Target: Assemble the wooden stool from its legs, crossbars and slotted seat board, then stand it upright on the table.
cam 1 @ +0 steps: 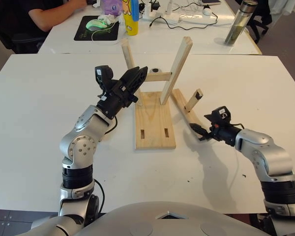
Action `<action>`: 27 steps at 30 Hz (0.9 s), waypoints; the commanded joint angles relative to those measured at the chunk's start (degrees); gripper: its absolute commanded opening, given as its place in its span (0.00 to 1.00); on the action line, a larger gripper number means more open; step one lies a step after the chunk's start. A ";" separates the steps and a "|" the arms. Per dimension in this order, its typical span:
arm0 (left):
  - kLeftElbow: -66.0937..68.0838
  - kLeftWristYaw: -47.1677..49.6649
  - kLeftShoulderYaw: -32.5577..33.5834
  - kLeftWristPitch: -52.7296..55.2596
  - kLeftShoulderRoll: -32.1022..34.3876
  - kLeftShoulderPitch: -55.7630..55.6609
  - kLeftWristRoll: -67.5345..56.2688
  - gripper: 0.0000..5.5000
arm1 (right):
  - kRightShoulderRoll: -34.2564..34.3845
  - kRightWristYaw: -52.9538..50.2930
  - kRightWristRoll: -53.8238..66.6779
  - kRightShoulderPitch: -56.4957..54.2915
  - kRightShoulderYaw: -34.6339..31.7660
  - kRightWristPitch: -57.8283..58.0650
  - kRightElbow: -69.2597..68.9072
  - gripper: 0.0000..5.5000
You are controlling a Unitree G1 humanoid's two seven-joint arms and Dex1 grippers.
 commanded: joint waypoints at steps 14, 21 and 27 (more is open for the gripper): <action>0.23 -0.61 -2.26 0.21 1.50 -1.11 3.65 0.35 | 3.30 -4.41 -4.66 -2.08 2.08 3.64 3.84 0.40; 0.11 -1.73 -1.70 -0.03 2.22 0.55 5.03 0.38 | 1.22 -3.28 -4.50 -2.48 -1.79 -0.40 6.29 0.37; 0.78 -2.86 1.42 0.30 1.54 0.79 1.02 0.52 | 1.68 0.12 4.03 -12.38 -16.82 -8.13 16.29 0.37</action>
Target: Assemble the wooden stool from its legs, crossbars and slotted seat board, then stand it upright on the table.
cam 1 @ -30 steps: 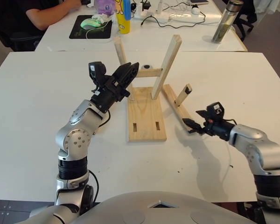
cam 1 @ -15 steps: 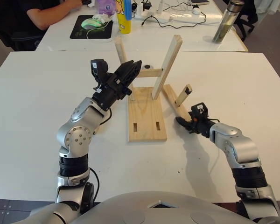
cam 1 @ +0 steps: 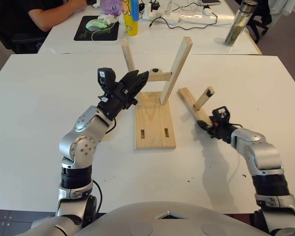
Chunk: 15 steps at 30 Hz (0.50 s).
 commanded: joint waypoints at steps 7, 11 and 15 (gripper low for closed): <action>4.78 -6.02 4.44 3.41 2.42 -5.57 -7.96 0.72 | -0.55 8.69 25.45 -16.42 -20.27 2.82 0.36 0.37; 5.76 -9.64 4.69 7.08 5.06 -6.95 -11.36 0.82 | -3.79 12.94 40.23 -17.26 -21.95 13.97 -8.03 0.37; 5.10 -12.02 6.98 11.73 6.59 -8.52 -19.46 0.91 | -9.27 17.55 50.03 -19.19 -20.86 22.74 -10.49 0.37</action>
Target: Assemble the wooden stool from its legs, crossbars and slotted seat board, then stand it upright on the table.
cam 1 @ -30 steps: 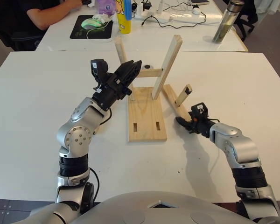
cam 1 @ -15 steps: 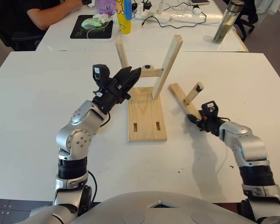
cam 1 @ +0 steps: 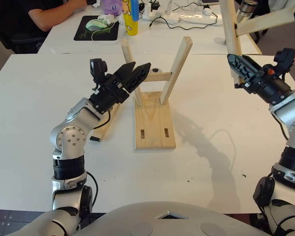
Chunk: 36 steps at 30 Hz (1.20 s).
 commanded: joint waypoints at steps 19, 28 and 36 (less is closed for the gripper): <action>4.72 -9.03 1.94 16.23 10.19 -11.18 -20.77 0.94 | -13.49 24.53 5.70 2.03 16.03 9.36 -5.51 0.37; 4.37 -13.03 -0.09 18.49 12.75 -11.22 -19.55 0.89 | -14.22 26.81 3.96 0.28 18.15 8.79 -4.41 0.37; 4.29 -15.13 -0.98 19.04 13.59 -11.10 -18.55 0.69 | -14.75 28.18 3.16 1.68 19.62 8.10 -5.37 0.37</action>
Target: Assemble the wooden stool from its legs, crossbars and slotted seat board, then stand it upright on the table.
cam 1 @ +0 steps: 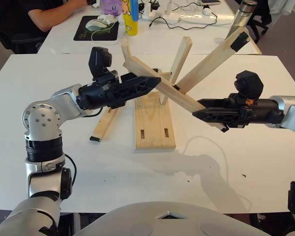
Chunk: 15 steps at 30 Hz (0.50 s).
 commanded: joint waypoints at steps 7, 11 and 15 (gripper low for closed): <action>-0.52 -2.20 -0.84 1.17 1.55 -0.47 1.46 0.51 | -0.46 1.01 -1.47 -0.37 0.81 -1.10 -1.08 0.37; -0.91 -2.05 0.40 1.31 2.39 0.44 0.93 0.40 | -0.14 0.59 -1.72 -1.29 0.83 -1.62 -1.29 0.37; -1.31 -2.41 0.69 1.53 2.93 1.15 0.91 0.38 | 0.48 -0.21 -1.00 -1.43 0.11 -1.47 -0.93 0.37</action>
